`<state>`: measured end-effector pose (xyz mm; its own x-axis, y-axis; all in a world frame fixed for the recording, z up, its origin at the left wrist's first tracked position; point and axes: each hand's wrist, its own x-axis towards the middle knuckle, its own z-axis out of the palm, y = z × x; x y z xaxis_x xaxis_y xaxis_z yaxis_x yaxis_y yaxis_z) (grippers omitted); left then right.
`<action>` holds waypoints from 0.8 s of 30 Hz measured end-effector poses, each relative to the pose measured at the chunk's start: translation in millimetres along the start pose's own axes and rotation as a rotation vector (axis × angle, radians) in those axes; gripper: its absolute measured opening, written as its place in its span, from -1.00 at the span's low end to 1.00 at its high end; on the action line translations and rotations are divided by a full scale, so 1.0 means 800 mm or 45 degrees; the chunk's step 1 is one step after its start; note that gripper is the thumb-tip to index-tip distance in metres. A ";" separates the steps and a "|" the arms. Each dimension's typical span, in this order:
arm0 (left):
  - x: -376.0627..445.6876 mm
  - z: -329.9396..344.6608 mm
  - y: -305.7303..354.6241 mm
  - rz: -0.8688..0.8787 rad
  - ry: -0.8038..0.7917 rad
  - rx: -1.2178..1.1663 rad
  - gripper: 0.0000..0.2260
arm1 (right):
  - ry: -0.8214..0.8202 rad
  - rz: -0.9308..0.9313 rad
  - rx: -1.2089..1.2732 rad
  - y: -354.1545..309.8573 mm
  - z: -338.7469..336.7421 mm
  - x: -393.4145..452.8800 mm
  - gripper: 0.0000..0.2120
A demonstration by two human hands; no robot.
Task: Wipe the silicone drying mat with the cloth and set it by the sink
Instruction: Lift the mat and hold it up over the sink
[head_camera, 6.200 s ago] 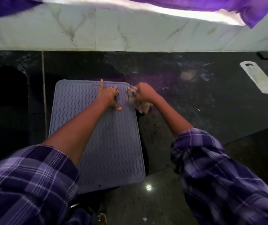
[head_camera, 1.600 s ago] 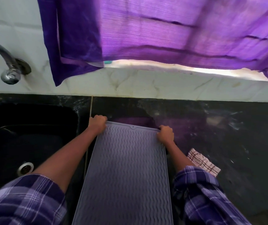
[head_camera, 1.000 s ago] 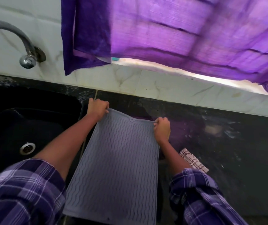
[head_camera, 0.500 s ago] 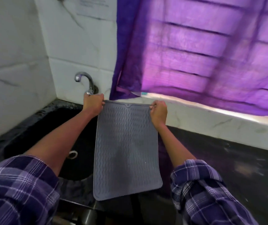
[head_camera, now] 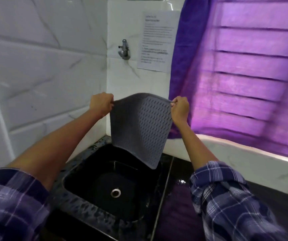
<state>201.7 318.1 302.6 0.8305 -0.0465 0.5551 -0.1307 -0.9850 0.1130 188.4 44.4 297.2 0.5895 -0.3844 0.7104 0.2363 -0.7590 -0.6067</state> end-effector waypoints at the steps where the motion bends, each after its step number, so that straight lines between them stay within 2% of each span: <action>1: -0.004 0.006 -0.014 -0.035 -0.025 -0.008 -0.81 | -0.023 0.026 -0.005 0.000 0.013 -0.008 -0.87; 6: -0.028 0.061 -0.061 -0.178 -0.171 -0.063 -0.83 | -0.206 -0.011 -0.067 0.011 0.075 -0.051 -0.86; 9: -0.039 0.089 -0.086 -0.238 -0.127 -0.164 -0.84 | -0.217 -0.059 -0.041 0.016 0.101 -0.071 -0.87; 13: -0.044 0.109 -0.105 -0.246 -0.209 -0.290 -0.85 | -0.295 0.023 -0.097 0.020 0.127 -0.091 -0.88; 18: -0.038 0.122 -0.118 -0.246 -0.158 -0.434 -0.87 | -0.266 0.077 -0.096 0.018 0.139 -0.095 -0.88; 21: -0.035 0.126 -0.119 -0.166 -0.185 -0.463 -0.88 | -0.322 0.048 -0.152 0.021 0.135 -0.089 -0.86; 24: -0.031 0.127 -0.118 -0.143 -0.062 -0.536 -0.90 | -0.249 0.050 -0.064 0.024 0.131 -0.087 -0.86</action>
<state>248.4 395.1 194.0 0.8753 0.0394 0.4820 -0.2391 -0.8311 0.5021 232.9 111.8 198.6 0.7372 -0.3087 0.6011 0.1740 -0.7728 -0.6103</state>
